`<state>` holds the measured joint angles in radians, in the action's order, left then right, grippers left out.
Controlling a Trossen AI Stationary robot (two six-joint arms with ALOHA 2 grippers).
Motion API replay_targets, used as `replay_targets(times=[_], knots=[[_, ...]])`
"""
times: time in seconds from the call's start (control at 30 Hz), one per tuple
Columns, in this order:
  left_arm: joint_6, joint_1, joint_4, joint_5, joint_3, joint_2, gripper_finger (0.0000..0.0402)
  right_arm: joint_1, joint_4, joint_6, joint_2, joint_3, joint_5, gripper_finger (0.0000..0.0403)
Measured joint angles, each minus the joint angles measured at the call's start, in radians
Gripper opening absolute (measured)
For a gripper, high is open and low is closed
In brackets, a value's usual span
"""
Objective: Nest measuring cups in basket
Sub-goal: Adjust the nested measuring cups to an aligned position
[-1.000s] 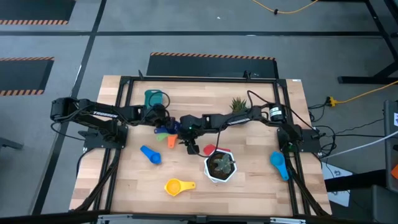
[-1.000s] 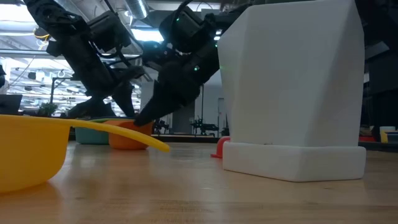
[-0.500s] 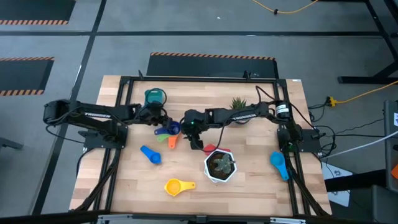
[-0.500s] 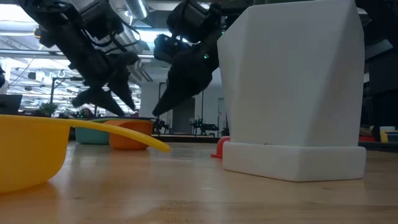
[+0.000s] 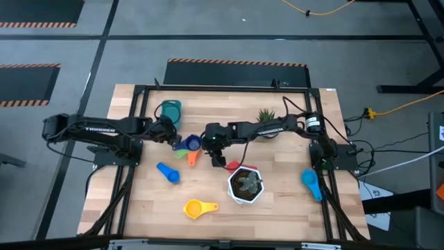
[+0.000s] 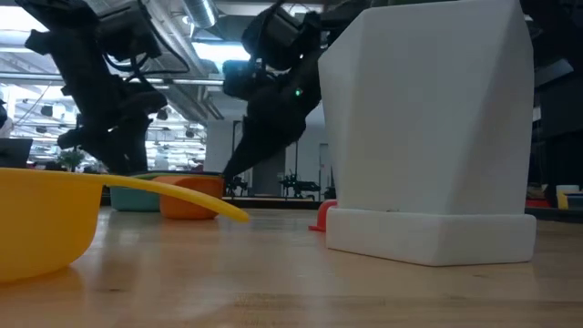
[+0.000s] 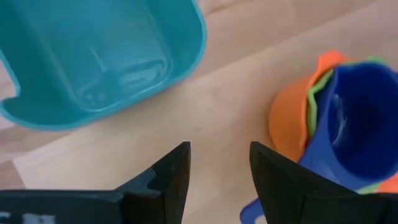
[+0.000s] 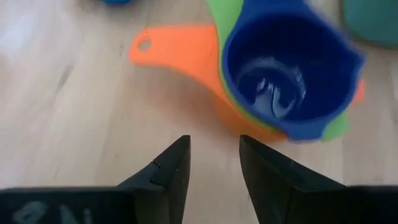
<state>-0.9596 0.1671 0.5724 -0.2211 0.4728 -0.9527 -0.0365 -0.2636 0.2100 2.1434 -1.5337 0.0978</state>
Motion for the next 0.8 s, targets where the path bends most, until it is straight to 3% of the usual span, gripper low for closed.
replay_targets(times=[0.37,0.57,0.8], knots=[[-0.015,-0.069,-0.027,0.037,-0.001,-0.106,0.0159,0.011,0.057,-0.038,0.06,0.001,0.008,0.0142],[-0.042,-0.115,-0.152,0.119,-0.001,-0.146,0.0159,0.014,0.118,-0.073,0.089,0.001,0.076,0.0142],[-0.061,-0.15,-0.337,0.123,-0.001,-0.149,0.0159,0.016,0.162,-0.105,0.092,0.001,0.08,0.0142]])
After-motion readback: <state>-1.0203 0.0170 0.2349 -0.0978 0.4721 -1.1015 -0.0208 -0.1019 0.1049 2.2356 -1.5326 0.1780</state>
